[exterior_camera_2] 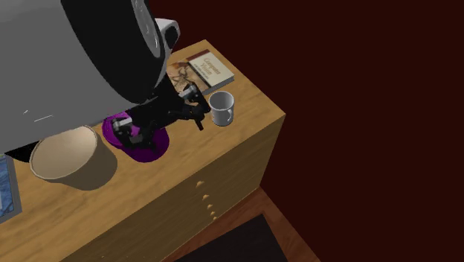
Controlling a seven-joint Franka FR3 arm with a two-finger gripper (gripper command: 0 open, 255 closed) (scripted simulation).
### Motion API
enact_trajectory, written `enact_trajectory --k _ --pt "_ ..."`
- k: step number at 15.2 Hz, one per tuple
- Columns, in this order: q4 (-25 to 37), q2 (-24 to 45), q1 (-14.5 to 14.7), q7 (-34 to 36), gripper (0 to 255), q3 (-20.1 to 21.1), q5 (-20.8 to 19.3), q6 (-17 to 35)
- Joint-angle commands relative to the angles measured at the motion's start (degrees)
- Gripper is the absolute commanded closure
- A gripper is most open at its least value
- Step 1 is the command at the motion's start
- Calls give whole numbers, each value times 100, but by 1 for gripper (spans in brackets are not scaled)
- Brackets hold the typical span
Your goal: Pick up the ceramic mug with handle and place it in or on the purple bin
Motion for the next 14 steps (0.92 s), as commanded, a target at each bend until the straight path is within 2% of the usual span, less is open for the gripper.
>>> enact_trajectory --k 1,7,14 --pt "28 363 -46 -137 0 -143 -18 385" --pt "546 1582 -120 -510 0 -438 123 1200" --pt "1499 3091 -264 -1039 0 -636 545 1851"
